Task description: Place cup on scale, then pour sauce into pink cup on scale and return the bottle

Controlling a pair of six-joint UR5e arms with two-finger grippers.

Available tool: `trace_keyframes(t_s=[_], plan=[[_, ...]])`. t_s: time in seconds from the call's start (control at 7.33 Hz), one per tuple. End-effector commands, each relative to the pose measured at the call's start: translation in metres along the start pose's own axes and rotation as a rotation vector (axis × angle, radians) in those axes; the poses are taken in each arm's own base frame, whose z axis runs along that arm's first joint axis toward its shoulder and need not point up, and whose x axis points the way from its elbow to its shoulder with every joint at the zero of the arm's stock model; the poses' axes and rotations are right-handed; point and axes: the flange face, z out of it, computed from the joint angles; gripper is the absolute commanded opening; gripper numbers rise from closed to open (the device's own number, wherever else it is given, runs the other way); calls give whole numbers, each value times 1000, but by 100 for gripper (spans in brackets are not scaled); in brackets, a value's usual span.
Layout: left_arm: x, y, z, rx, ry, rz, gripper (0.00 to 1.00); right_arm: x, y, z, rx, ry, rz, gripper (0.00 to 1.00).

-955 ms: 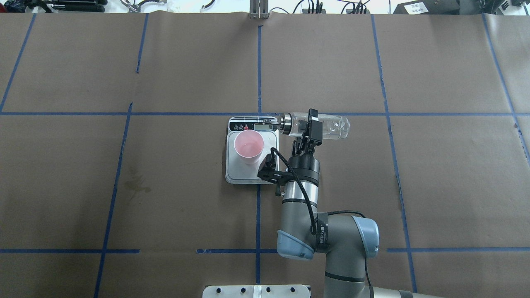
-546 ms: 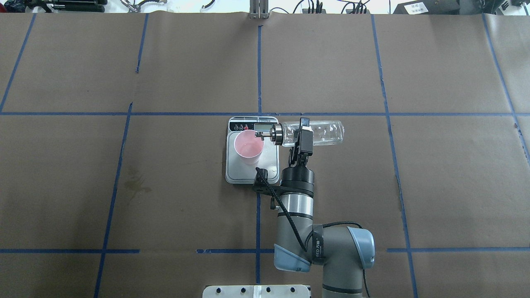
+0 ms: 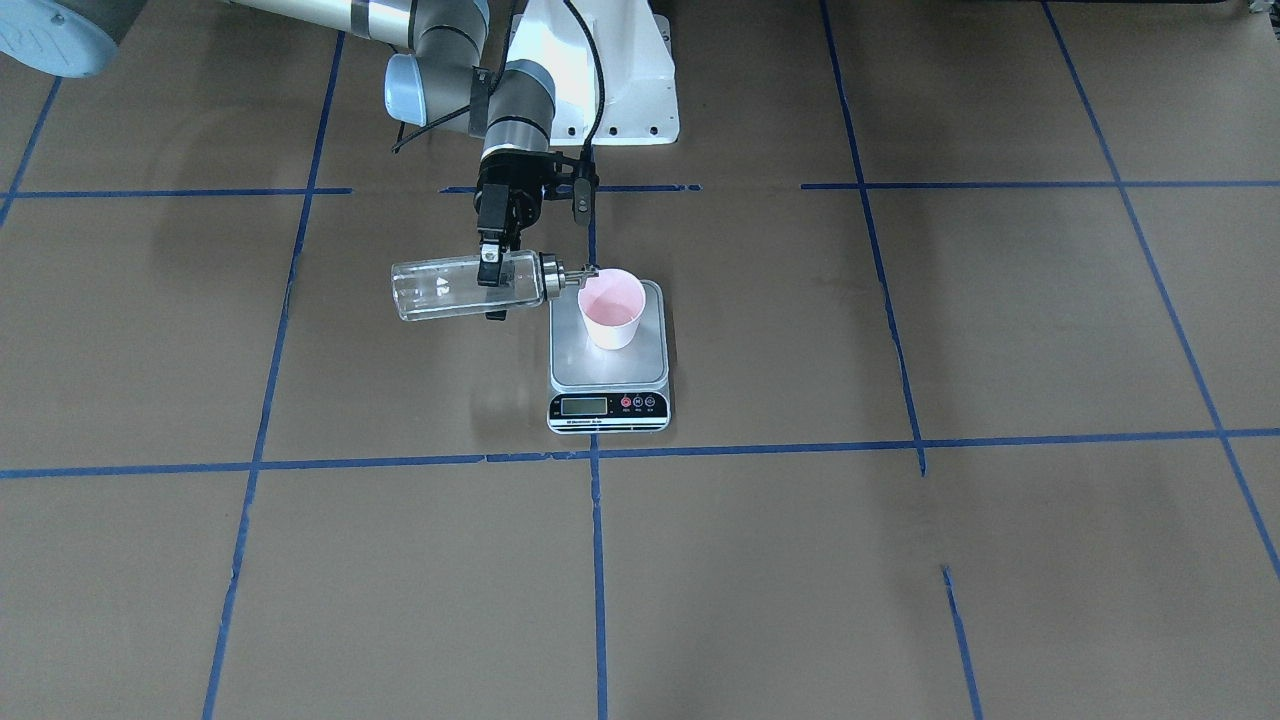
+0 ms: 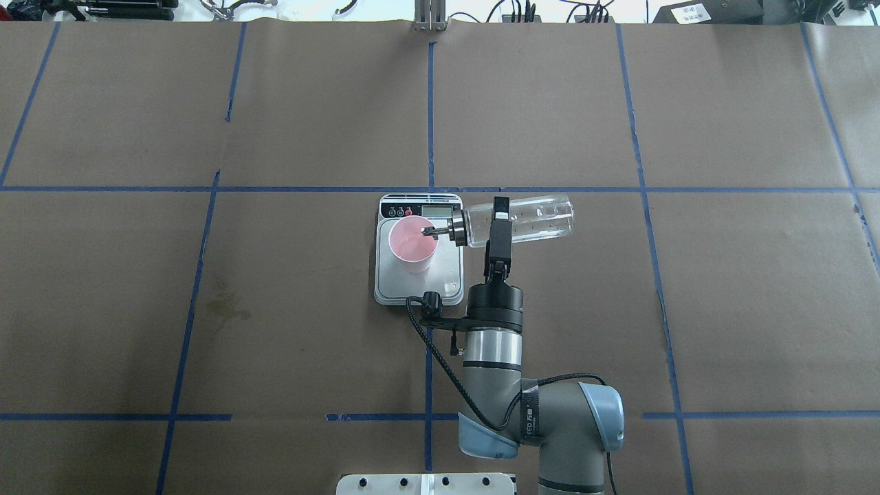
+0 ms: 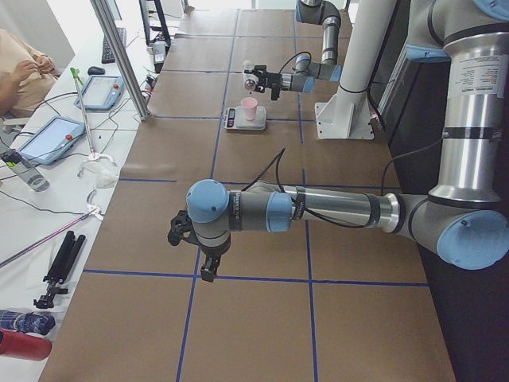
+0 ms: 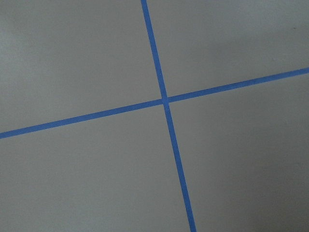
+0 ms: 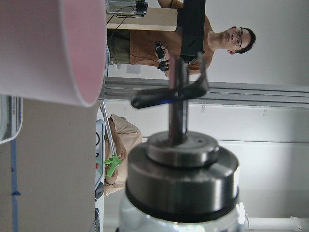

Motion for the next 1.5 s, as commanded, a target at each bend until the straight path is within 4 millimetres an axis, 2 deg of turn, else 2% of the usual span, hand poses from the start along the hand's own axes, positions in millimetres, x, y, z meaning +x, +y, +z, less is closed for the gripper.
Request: trace_keyframes(t_s=[0.0, 1.36], plan=[[0, 0, 0, -1, 0, -1, 100, 1, 1, 1, -1, 18, -102, 0], [-1, 0, 1, -2, 2, -4, 100, -3, 1, 3, -2, 40, -136, 0]])
